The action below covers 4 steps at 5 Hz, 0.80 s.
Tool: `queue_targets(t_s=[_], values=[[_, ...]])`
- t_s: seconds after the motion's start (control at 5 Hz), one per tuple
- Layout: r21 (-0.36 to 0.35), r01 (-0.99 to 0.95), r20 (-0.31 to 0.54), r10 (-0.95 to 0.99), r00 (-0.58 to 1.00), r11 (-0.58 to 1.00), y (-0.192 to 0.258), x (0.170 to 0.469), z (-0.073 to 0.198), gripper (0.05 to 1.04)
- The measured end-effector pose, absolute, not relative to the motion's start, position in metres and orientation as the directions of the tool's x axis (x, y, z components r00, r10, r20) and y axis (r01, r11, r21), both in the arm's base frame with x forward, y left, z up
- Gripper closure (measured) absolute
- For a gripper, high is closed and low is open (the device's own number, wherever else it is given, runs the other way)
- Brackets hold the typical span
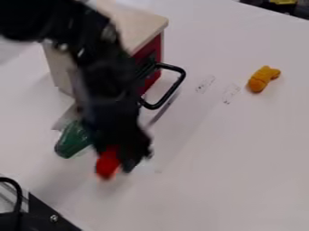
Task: Move the sushi to the upper middle side of table
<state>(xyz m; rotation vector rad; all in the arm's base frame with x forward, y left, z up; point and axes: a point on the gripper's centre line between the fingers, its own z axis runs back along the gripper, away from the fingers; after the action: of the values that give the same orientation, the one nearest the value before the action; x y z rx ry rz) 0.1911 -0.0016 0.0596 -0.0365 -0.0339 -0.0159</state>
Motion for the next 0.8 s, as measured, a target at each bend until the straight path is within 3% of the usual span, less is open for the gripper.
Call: queue_targets(t_s=[0.4,0.6,0.8], values=[[-0.007,-0.072,0.055,0.073,0.996,0.997,-0.045,0.290,0.107,0.517],[0.032,-0.107,0.070,0.104,0.992,0.994,-0.042,0.342,0.107,0.517],[0.052,-0.149,0.035,0.147,0.989,0.987,-0.030,0.386,0.084,0.517]])
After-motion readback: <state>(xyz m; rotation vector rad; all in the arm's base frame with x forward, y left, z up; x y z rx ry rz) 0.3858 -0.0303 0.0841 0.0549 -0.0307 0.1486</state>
